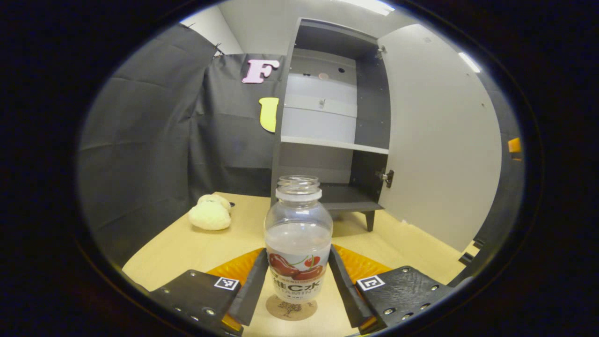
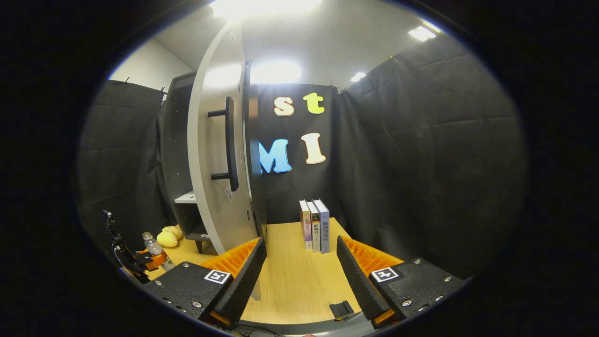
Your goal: Open the cabinet door with the right hand, grasp the bottle in the cabinet with the left hand and place it on the coaster, then close the cabinet door with the right hand.
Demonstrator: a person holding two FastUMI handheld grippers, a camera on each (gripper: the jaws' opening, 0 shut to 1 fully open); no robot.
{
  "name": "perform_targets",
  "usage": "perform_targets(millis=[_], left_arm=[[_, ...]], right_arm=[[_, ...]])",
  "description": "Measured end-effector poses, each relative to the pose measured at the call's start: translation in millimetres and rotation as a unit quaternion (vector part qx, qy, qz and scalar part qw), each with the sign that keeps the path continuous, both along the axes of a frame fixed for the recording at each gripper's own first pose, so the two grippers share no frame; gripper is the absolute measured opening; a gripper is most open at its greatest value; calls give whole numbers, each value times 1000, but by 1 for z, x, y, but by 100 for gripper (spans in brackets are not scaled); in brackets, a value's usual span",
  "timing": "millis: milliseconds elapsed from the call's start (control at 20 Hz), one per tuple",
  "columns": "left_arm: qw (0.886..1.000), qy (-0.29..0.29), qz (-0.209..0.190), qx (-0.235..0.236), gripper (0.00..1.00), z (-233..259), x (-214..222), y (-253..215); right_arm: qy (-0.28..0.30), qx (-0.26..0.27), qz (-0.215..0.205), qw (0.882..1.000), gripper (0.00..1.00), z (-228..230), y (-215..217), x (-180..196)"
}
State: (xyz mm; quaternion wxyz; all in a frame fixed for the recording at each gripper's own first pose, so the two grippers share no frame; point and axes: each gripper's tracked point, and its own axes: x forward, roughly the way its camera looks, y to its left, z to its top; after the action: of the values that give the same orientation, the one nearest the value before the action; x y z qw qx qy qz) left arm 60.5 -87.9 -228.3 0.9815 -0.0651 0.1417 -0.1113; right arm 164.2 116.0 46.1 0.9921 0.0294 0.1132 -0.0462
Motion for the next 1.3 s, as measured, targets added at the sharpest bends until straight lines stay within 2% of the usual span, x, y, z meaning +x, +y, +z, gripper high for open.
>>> perform_targets(millis=[200,250,350,500,550,600,1000,1100,1150,1300], left_arm=[[1000,23,-3,2,74,-33,-6,-4],[1000,28,-3,3,76,-40,-7,-5],[999,32,-1,-1,74,-48,-8,-7],[999,43,4,-9,76,-59,-7,-8],[999,45,4,-9,78,-62,-7,-10],[999,47,4,-9,76,-65,-7,-11],[999,48,20,-4,74,-65,-17,-9],[998,57,25,0,78,-66,-19,-7],[998,58,28,2,84,-65,-21,-6],[998,60,31,6,84,-57,-25,-5]], right_arm=[[5,0,-4,1000,94,-2,-1,-1],[6,-1,-6,1000,94,-2,-1,-2],[8,-3,-6,1000,94,-2,-2,-3],[13,-6,-7,1000,94,-3,-2,-4],[13,-8,-7,1000,94,-3,-2,-3],[14,-9,-7,1000,94,-3,-2,-4],[14,-9,-3,1000,94,-3,0,-3],[12,-7,-1,1000,94,-2,1,-2],[12,-6,-1,1000,94,-3,2,-1],[15,-1,4,1000,94,-4,4,-1]])
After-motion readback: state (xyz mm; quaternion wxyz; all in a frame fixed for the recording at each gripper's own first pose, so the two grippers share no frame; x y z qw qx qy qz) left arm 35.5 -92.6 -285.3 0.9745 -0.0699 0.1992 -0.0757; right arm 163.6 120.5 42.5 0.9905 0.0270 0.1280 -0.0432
